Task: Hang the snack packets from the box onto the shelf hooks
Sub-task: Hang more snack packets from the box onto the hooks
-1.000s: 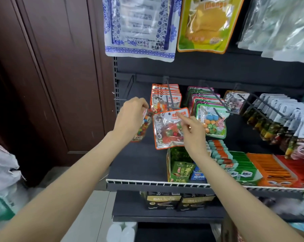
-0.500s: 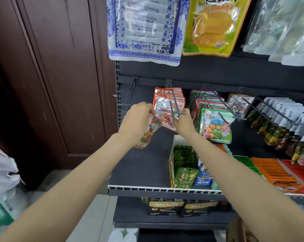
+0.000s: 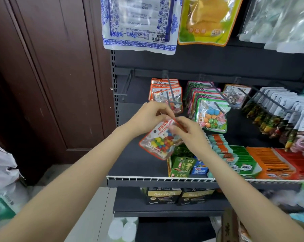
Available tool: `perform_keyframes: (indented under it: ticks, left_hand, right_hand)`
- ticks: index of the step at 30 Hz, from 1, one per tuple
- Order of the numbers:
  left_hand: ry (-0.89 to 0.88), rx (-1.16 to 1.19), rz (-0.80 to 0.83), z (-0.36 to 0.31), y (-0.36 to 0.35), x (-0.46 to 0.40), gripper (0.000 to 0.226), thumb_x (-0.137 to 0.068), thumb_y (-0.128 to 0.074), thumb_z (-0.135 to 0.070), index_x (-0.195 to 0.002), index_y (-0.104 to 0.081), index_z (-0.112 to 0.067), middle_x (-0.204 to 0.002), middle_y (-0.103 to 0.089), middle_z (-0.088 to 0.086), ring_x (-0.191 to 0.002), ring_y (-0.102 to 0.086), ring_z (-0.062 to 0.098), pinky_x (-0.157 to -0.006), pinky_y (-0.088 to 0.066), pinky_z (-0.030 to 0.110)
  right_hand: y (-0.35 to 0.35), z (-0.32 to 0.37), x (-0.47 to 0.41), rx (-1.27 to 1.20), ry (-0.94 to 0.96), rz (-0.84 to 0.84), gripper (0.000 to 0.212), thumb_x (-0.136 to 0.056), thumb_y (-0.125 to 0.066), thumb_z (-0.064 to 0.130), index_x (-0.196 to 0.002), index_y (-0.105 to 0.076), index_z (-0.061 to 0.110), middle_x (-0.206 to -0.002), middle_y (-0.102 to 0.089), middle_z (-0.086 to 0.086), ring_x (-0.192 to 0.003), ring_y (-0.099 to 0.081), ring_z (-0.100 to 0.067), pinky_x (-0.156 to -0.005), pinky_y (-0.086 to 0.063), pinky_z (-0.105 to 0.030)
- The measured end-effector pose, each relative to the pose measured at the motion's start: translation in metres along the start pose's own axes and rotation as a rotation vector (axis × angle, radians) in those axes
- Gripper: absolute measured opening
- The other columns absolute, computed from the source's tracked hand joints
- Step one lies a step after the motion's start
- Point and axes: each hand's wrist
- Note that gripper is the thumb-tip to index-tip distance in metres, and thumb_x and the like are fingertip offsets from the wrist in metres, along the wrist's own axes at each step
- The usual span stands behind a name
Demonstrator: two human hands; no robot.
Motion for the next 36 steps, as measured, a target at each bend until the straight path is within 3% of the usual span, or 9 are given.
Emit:
perform_keyframes:
  ticks: [3,5,9,14,16,20,27,31,36]
  left_hand:
    - [0.056,0.094,-0.117,-0.005,-0.014,0.003,0.014,-0.086,-0.067,-0.016,-0.099,-0.064,-0.021,-0.081,-0.064,-0.019,-0.075,-0.061,-0.004,-0.066,-0.049,0.010]
    - [0.116,0.112,-0.181,0.001,-0.016,0.009,0.022,-0.085,-0.069,-0.019,-0.106,-0.060,-0.022,-0.087,-0.066,-0.008,-0.073,-0.061,0.004,-0.061,-0.045,0.005]
    - [0.151,0.061,-0.178,0.013,-0.014,0.024,0.042,-0.086,-0.067,-0.017,-0.124,-0.050,-0.028,-0.100,-0.060,-0.006,-0.077,-0.058,0.005,-0.063,-0.040,0.000]
    - [0.166,0.007,-0.242,0.021,-0.016,0.020,0.032,-0.088,-0.064,-0.013,-0.116,-0.061,-0.026,-0.109,-0.063,-0.001,-0.082,-0.060,0.013,-0.079,-0.052,0.027]
    - [0.195,0.023,-0.288,0.022,-0.018,0.015,0.029,-0.088,-0.064,-0.016,-0.115,-0.063,-0.026,-0.110,-0.063,0.005,-0.087,-0.063,0.021,-0.081,-0.054,0.037]
    - [0.217,-0.003,-0.315,0.022,-0.022,0.007,0.030,-0.089,-0.063,-0.018,-0.119,-0.064,-0.023,-0.110,-0.061,0.008,-0.089,-0.062,0.022,-0.082,-0.053,0.033]
    - [0.230,-0.010,-0.353,0.026,-0.028,0.002,0.033,-0.091,-0.060,-0.015,-0.124,-0.062,-0.019,-0.118,-0.057,0.007,-0.100,-0.061,0.019,-0.082,-0.048,0.022]
    - [0.211,-0.085,-0.386,0.034,-0.030,-0.014,0.037,-0.093,-0.053,-0.005,-0.128,-0.058,-0.017,-0.112,-0.053,0.007,-0.103,-0.056,0.020,-0.082,-0.032,0.007]
    - [0.307,-0.082,-0.205,0.048,-0.035,-0.047,0.063,-0.091,-0.052,-0.004,-0.147,-0.030,-0.022,-0.145,-0.029,0.012,-0.125,-0.043,0.024,-0.094,-0.032,0.014]
  right_hand:
    - [0.007,0.003,0.000,-0.011,0.000,0.017,0.016,-0.091,-0.060,0.019,-0.081,-0.060,0.005,-0.069,-0.056,-0.010,-0.065,-0.051,-0.014,-0.060,-0.038,-0.023]
    - [0.011,0.002,0.001,-0.051,0.006,-0.054,0.018,-0.092,-0.058,0.014,-0.074,-0.057,0.013,-0.065,-0.058,0.002,-0.063,-0.052,-0.008,-0.059,-0.040,-0.022]
    - [0.011,-0.003,0.001,-0.170,-0.018,-0.230,0.016,-0.094,-0.054,0.012,-0.104,-0.053,0.024,-0.099,-0.068,-0.004,-0.089,-0.067,-0.017,-0.072,-0.056,-0.035]
    - [0.001,-0.003,-0.005,-0.139,0.044,-0.263,0.044,-0.096,-0.049,0.007,-0.132,-0.050,0.031,-0.129,-0.056,0.009,-0.114,-0.053,-0.004,-0.089,-0.048,-0.013]
    - [-0.002,-0.004,-0.009,-0.076,0.028,-0.310,0.038,-0.096,-0.048,0.008,-0.130,-0.054,0.026,-0.123,-0.060,0.002,-0.107,-0.052,-0.004,-0.082,-0.041,-0.002]
    - [-0.003,-0.010,-0.015,0.008,0.024,-0.342,0.037,-0.097,-0.047,0.010,-0.130,-0.055,0.025,-0.097,-0.062,-0.013,-0.074,-0.048,-0.005,-0.068,-0.039,-0.011]
    - [-0.002,-0.015,-0.024,0.153,0.044,-0.340,0.037,-0.097,-0.046,0.011,-0.133,-0.052,0.021,-0.081,-0.047,-0.001,-0.070,-0.043,-0.007,-0.063,-0.035,-0.002]
    - [-0.005,-0.019,-0.039,0.259,-0.027,-0.272,0.041,-0.097,-0.048,0.013,-0.138,-0.046,0.019,-0.117,-0.043,-0.008,-0.093,-0.046,-0.012,-0.083,-0.037,-0.010]
    - [-0.015,-0.024,-0.079,0.329,-0.096,-0.209,0.053,-0.094,-0.052,0.008,-0.145,-0.035,0.015,-0.149,-0.015,-0.009,-0.132,-0.035,-0.023,-0.113,-0.030,-0.033]
Point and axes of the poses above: each hand's wrist, its own x-axis away from the middle knuckle, its own y-axis out of the back of the hand, z = x × y
